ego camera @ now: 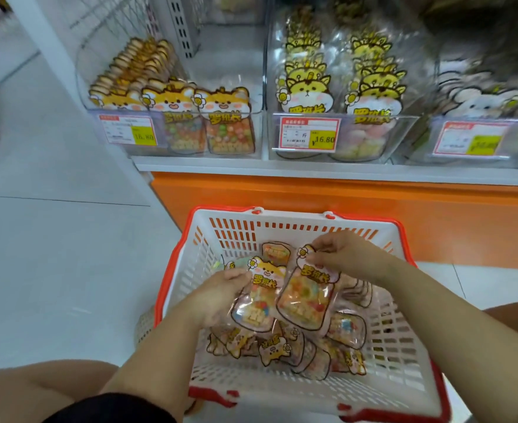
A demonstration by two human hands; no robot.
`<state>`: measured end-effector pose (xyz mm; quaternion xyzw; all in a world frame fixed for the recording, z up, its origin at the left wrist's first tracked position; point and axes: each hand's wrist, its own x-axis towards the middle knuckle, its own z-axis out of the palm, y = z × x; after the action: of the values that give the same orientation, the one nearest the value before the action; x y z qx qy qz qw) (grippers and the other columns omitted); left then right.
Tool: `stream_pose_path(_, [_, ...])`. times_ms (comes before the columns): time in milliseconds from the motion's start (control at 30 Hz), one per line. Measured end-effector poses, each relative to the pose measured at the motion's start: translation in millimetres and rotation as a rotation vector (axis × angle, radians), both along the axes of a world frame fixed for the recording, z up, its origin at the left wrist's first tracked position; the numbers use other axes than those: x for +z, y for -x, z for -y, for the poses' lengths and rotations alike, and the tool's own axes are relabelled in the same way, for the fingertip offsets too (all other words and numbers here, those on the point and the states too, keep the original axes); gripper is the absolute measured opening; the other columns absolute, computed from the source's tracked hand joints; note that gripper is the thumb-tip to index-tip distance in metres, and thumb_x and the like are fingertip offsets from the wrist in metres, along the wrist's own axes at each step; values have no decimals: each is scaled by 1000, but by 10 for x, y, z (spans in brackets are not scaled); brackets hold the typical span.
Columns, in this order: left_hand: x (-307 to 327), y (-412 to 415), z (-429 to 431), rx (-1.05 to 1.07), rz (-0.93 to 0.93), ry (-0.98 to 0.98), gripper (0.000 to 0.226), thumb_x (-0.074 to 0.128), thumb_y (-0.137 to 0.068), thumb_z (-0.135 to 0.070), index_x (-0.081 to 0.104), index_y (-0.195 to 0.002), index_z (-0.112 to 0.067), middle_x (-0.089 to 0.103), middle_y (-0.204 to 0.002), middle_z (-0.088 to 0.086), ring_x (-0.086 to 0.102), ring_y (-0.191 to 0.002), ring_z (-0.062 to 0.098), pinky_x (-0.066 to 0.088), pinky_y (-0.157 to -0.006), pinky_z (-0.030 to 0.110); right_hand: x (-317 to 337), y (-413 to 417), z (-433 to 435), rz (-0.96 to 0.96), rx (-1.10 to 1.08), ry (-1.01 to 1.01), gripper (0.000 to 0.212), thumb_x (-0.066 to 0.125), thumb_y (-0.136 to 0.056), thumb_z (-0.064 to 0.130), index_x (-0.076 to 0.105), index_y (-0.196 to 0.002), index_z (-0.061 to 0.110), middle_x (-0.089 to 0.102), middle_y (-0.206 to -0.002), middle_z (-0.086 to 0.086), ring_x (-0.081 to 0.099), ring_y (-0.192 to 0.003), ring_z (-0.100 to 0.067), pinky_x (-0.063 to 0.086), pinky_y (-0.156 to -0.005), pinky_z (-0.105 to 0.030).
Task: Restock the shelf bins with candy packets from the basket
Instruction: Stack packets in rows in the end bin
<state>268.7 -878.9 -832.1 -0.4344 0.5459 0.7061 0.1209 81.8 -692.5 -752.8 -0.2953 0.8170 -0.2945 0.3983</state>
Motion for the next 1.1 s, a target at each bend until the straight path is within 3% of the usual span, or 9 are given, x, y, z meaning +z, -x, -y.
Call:
stream_pose_path(133, [203,126,-184,14,-81,-153,33,51,-104,-20,57,-133,-7,75,-91,-6,67,-69,3,55,-69,14,-27,-120,60,-60,-3,40,13,72,-90,34,74,-90,21,73,-86,2,68,-80,-12,54,-72,-24])
stream_pose_path(267, [303,192,-196,-55,-163,-210,53,64,-94,-47,58,-136,-15,67,-130,5,63,-118,20,51,-100,37,-165,-223,161,-152,-78,128,13,72,-90,32,72,-86,20,70,-86,2,64,-76,-10,43,-55,-8])
stream_pose_path(367, [307,215,-221,-208,-100,66,87,80,-75,-57,43,-147,-27,51,-144,-6,47,-134,17,35,-115,42,-335,-307,256,-193,-142,166,14,73,-88,36,71,-90,22,66,-93,6,60,-84,-5,40,-62,-12])
stream_pose_path(567, [70,205,-88,-251,5,473,35,69,-91,-10,56,-122,-19,61,-104,-15,55,-105,6,44,-77,15,-785,-307,169,-46,-196,14,29,61,-97,35,62,-120,17,64,-115,0,60,-102,-15,50,-83,-27])
stream_pose_path(700, [-108,72,10,-280,228,736,44,63,-91,-7,53,-133,-14,66,-123,8,63,-109,24,49,-82,29,-1248,-438,13,83,154,-366,36,54,-101,24,57,-125,-2,58,-131,-18,58,-114,-37,48,-81,-37])
stream_pose_path(767, [-175,36,14,-295,272,750,47,61,-93,-8,49,-138,-14,65,-125,11,63,-105,23,46,-78,28,-1457,-580,27,167,202,-463,33,57,-99,31,50,-123,10,54,-120,-1,58,-107,-28,42,-73,-28])
stream_pose_path(867, [-243,10,-4,-273,269,740,46,59,-96,-8,48,-140,-17,64,-128,8,57,-83,8,43,-65,17,-1803,-825,73,162,181,-563,33,60,-96,31,39,-77,15,45,-67,0,50,-60,-15,34,-54,-24])
stream_pose_path(967, [-334,16,-3,-249,260,707,50,57,-96,-9,45,-144,-20,63,-132,3,52,-69,-3,40,-52,7,-1985,-1001,66,132,216,-563,40,62,-93,20,33,-65,16,31,-58,-2,32,-50,-15,28,-51,-29])
stream_pose_path(1100, [-314,78,8,-267,221,673,54,60,-94,-13,46,-145,-24,64,-134,2,66,-107,18,56,-87,34,-1925,-941,68,122,277,-484,47,56,-90,9,24,-57,16,17,-57,-4,15,-47,-15,17,-51,-31])
